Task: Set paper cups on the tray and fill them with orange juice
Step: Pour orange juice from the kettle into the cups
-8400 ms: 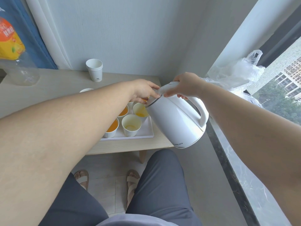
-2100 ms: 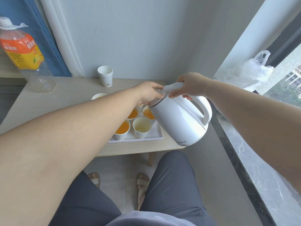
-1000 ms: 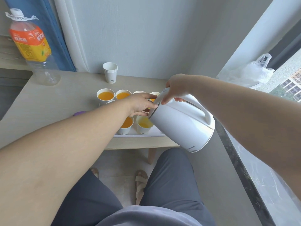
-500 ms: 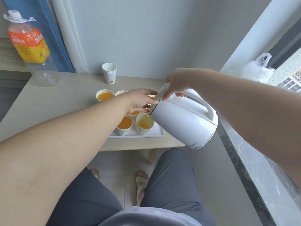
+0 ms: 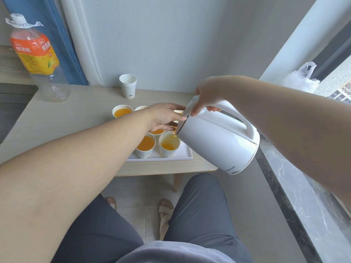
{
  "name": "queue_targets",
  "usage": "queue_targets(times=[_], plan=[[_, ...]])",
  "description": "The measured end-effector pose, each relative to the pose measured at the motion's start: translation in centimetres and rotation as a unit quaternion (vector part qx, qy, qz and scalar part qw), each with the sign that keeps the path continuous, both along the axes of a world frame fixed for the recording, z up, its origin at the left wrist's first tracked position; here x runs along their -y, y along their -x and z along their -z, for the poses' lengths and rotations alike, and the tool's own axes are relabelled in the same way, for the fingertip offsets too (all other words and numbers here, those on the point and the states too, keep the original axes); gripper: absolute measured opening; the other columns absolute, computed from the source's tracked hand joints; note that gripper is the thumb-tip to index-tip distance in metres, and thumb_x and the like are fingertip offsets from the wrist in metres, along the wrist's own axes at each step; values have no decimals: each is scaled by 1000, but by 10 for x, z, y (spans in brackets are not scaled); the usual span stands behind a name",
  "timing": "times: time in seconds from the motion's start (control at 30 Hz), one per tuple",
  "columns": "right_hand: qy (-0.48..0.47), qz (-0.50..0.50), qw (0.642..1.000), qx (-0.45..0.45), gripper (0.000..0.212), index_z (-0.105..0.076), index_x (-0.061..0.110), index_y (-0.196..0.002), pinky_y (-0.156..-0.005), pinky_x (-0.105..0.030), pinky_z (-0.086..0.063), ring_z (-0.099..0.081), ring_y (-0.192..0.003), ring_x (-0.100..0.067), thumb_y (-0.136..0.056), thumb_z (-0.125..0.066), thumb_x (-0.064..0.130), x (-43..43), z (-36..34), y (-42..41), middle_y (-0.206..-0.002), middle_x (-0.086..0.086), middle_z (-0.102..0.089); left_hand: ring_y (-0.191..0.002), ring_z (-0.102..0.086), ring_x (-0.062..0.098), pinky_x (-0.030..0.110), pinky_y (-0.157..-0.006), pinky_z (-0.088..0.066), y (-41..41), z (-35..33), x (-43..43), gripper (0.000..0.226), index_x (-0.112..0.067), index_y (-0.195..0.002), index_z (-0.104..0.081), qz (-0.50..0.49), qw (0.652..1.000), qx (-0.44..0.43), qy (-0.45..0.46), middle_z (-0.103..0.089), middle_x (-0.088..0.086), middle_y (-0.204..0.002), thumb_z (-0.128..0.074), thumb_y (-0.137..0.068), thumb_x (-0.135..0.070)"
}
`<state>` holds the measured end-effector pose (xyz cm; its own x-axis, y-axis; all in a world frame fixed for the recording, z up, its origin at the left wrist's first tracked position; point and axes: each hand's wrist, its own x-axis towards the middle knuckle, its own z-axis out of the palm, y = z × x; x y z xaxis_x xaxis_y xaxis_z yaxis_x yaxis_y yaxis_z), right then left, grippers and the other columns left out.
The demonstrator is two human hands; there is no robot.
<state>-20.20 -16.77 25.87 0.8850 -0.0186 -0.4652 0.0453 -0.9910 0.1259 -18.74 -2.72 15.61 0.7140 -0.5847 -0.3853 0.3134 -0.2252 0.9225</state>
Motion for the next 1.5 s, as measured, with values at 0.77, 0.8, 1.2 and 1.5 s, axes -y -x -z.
queue_targets(times=[0.77,0.8,1.2,1.5], plan=[[9,7,1000,4,52,-68,0,-100,-62,-24,-43,-59,-59,-22,-79,-68,48,-4,-9,-2,-66,-3,-64,-86,-63,19,26,-83,-52,3,-8,-2,34,-23,-124,-58,0,1000,1,17,-67,0,-98,-59,-93,-8],[10,6,1000,2,52,-68,0,-101,-61,-24,-42,-59,-59,-22,-80,-68,48,-4,-9,-2,-66,-3,-63,-86,-64,19,26,-83,-52,3,-8,-2,32,-24,-122,-58,1,1000,2,17,-67,0,-98,-59,-93,-9],[30,17,999,-24,56,-64,0,-111,-59,-24,-39,-57,-62,-23,-83,-65,47,-8,-13,-1,-83,-9,-66,-92,-63,23,27,-84,-53,4,-7,-1,41,-23,-131,-55,3,1000,0,17,-67,2,-106,-59,-93,-9],[46,9,999,-28,48,-66,2,-99,-68,-29,-43,-58,-69,-27,-81,-66,47,-11,-16,-3,-70,-6,-62,-95,-62,23,30,-91,-50,5,-6,-1,41,-24,-132,-53,1,1000,3,23,-66,0,-103,-59,-93,-11]])
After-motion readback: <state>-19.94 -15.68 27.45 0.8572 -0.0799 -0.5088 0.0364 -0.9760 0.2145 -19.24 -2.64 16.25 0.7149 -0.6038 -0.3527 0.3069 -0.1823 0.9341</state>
